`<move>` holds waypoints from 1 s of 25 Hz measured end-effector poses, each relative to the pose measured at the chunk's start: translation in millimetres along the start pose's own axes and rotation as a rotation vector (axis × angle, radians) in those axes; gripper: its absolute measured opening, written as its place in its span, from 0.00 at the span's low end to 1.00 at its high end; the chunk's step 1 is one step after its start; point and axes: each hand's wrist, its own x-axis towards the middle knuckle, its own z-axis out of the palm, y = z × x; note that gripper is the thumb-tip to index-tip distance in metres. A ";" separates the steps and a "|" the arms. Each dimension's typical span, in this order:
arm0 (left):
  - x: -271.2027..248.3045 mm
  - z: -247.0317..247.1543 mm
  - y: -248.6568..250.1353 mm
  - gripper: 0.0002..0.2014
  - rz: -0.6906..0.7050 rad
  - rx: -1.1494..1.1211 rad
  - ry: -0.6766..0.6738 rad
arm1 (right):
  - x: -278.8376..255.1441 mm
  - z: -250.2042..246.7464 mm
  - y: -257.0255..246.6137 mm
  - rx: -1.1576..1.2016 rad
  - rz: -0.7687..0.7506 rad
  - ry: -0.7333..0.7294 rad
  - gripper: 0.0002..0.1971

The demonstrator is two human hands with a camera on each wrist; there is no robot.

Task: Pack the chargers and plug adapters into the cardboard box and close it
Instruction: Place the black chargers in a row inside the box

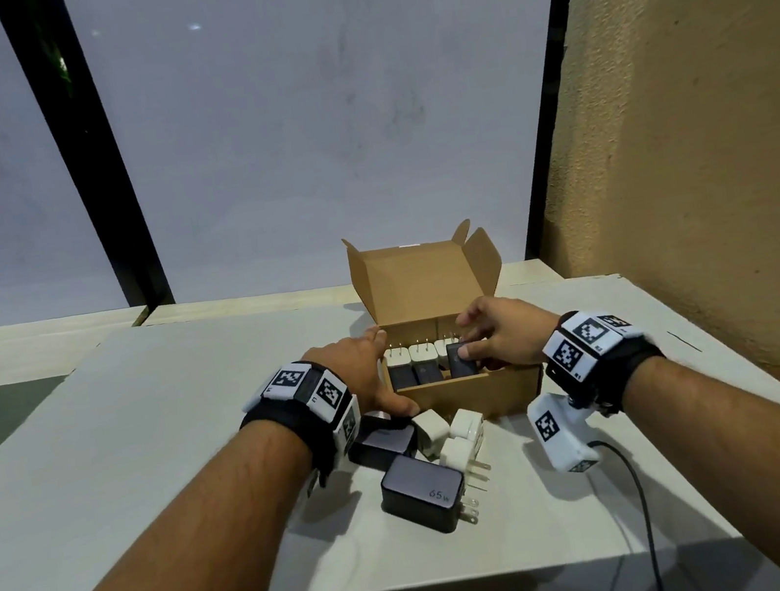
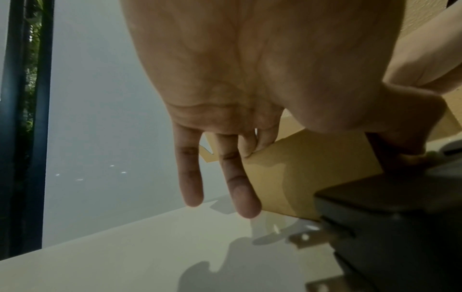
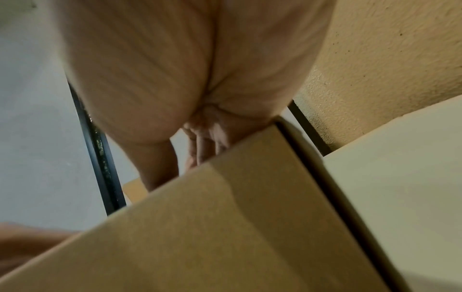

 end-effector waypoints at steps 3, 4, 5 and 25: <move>-0.4 -1.6 1.3 0.56 0.000 0.018 0.008 | -0.9 5.8 0.2 -0.073 -0.041 0.004 0.21; -0.2 -1.6 1.3 0.55 0.002 0.019 0.010 | -0.8 7.2 -1.0 -0.095 -0.057 0.002 0.22; -0.2 -1.8 1.6 0.56 0.002 0.018 0.009 | -1.3 8.1 -3.1 -0.121 -0.071 0.000 0.23; 3.1 1.2 -0.4 0.53 0.013 0.035 0.015 | -9.1 15.8 -11.2 -0.309 -0.043 -0.032 0.22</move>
